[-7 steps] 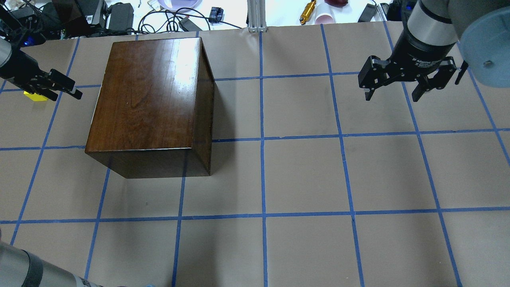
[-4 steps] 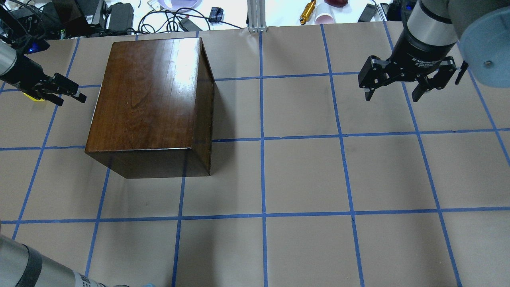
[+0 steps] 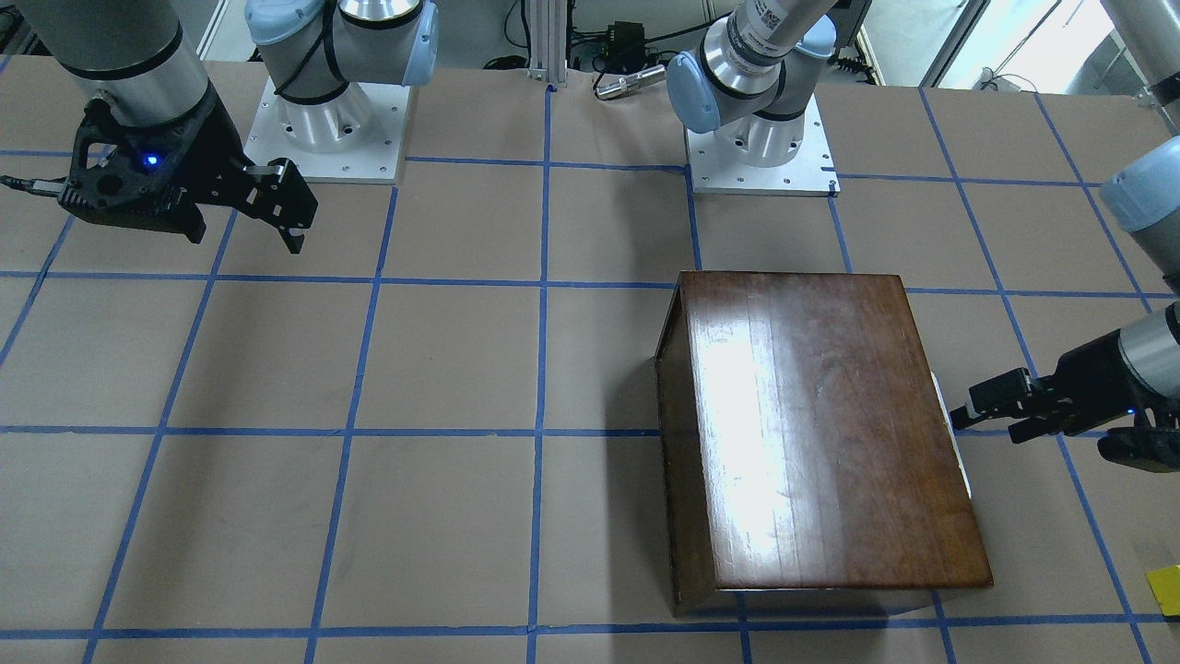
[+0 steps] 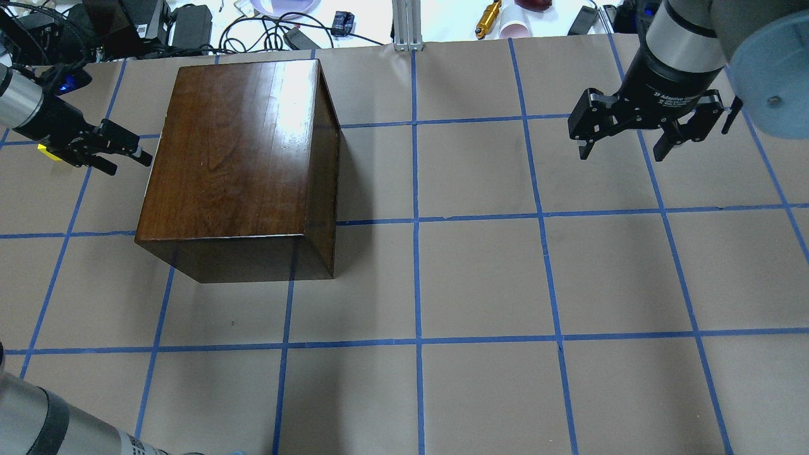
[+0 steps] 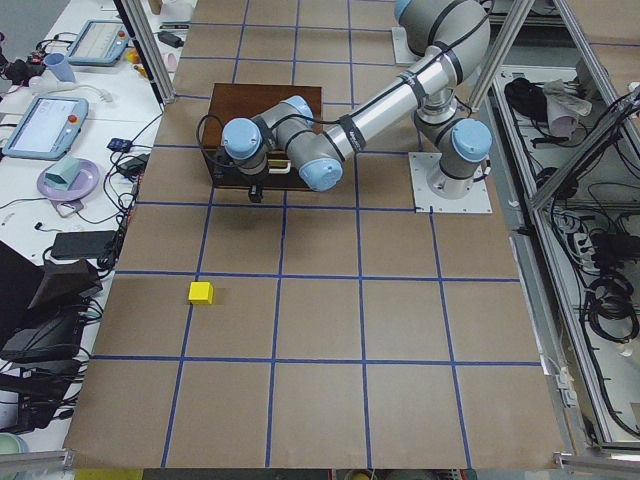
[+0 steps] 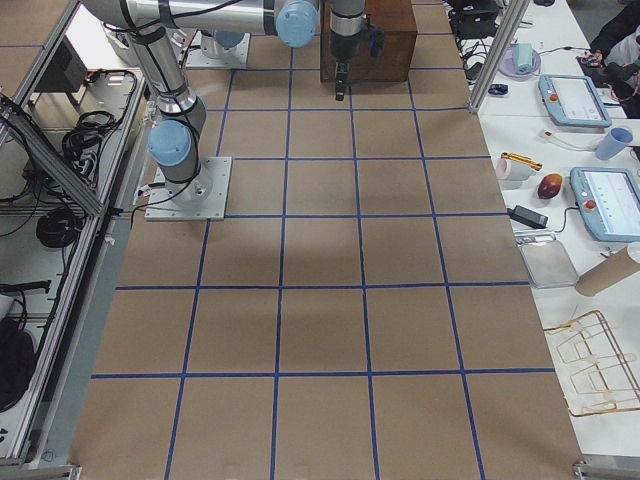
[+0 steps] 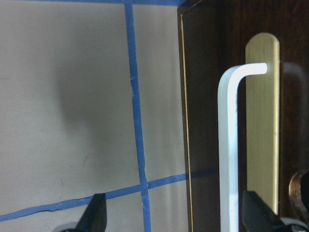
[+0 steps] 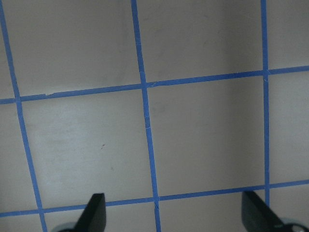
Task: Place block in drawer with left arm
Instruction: 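Hook the left gripper onto the white drawer handle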
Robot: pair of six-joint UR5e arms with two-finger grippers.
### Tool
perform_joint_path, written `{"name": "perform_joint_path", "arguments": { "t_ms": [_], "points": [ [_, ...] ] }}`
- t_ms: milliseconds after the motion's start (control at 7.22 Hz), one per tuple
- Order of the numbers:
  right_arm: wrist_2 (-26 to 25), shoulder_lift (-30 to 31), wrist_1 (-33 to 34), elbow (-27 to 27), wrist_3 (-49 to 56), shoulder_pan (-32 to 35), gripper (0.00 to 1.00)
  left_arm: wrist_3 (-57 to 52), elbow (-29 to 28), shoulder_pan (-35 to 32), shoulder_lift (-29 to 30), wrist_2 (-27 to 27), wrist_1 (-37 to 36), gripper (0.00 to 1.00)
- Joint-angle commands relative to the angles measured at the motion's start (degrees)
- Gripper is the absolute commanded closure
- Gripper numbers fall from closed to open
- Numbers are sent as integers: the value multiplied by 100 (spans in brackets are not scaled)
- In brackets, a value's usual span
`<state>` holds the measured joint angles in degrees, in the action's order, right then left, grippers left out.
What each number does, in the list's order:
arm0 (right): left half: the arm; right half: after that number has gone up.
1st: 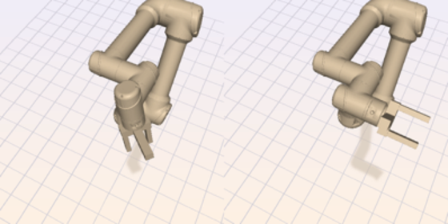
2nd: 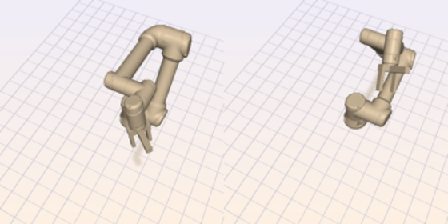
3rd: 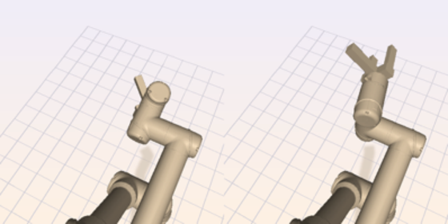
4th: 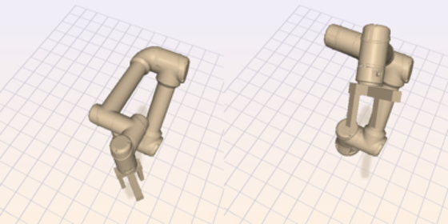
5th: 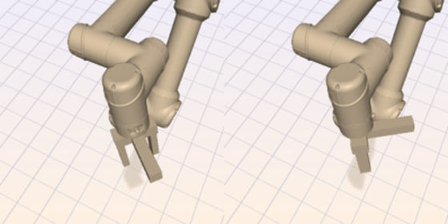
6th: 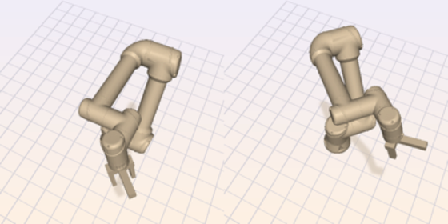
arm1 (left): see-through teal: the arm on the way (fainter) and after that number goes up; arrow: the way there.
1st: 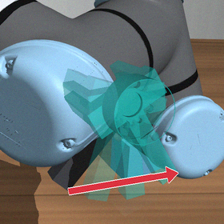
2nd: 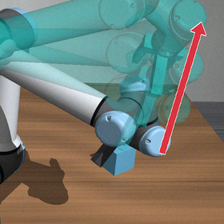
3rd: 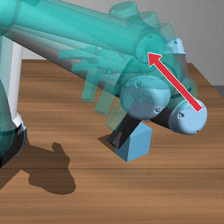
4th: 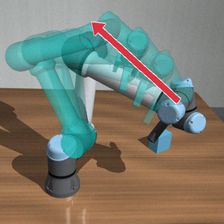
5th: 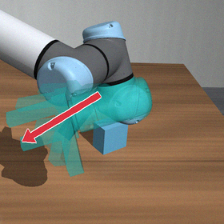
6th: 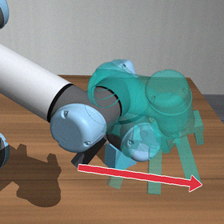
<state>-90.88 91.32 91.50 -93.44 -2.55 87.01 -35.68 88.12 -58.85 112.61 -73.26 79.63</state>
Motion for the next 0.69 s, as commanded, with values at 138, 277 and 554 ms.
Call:
{"name": "perform_joint_path", "arguments": {
  "t_ms": [138,277,554],
  "points": [
    [0,0,0,1,0,0,0,193,12,-30,24,-31,9,0],
    [0,0,0,1,0,0,0,298,12,-30,24,-31,9,0],
    [0,0,0,-7,0,0,0,360,12,-108,24,-40,0,0]
  ]
}}
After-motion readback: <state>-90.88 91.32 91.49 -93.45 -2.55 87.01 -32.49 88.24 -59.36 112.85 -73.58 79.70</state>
